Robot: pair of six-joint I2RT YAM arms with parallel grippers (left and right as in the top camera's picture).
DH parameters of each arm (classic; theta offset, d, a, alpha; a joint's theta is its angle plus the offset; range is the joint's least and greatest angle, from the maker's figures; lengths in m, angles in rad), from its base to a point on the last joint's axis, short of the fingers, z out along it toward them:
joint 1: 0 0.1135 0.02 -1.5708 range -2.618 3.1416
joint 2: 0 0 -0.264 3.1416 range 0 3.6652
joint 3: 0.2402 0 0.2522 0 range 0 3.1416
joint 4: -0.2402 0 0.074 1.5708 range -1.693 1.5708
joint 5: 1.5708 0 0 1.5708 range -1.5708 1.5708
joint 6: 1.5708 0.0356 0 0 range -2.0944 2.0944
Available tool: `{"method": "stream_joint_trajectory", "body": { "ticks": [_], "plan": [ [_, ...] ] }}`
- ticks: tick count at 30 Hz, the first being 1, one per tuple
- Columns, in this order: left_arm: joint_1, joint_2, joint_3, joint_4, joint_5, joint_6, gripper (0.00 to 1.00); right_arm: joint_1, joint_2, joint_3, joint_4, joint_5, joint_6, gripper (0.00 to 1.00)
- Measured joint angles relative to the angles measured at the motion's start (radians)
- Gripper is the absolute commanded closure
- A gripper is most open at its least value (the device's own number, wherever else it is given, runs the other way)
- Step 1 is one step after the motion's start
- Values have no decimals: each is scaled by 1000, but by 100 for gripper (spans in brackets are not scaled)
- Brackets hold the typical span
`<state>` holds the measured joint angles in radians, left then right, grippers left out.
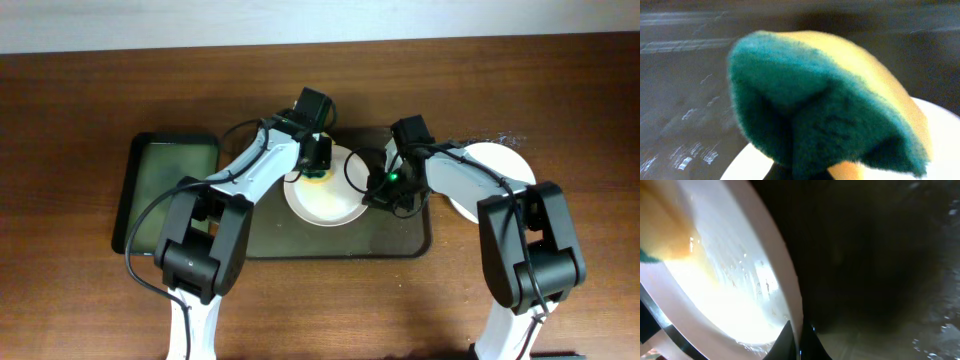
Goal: Clean dirty plates on tray and stack at the side
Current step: 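Continue scrubbing the plate with the sponge, right gripper holding rim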
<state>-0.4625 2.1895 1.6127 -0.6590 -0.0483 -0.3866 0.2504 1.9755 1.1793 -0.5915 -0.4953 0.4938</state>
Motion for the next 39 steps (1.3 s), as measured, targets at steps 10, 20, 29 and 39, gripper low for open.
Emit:
{"method": "stream_joint_trajectory", "body": {
  "ticks": [10,20,29,39],
  "plan": [
    [58,-14,14,-319,403,432,100,14,0,-13,-31,-35,-31,96],
    [-5,-7,-2,-27,50,114,100,13,0,-14,-5,-37,-26,96],
    [38,-19,26,-421,156,150,100,24,2,-14,-28,-49,-56,96],
    [18,-5,-3,-288,302,107,100,21,0,-18,-27,-54,-29,96]
  ]
}}
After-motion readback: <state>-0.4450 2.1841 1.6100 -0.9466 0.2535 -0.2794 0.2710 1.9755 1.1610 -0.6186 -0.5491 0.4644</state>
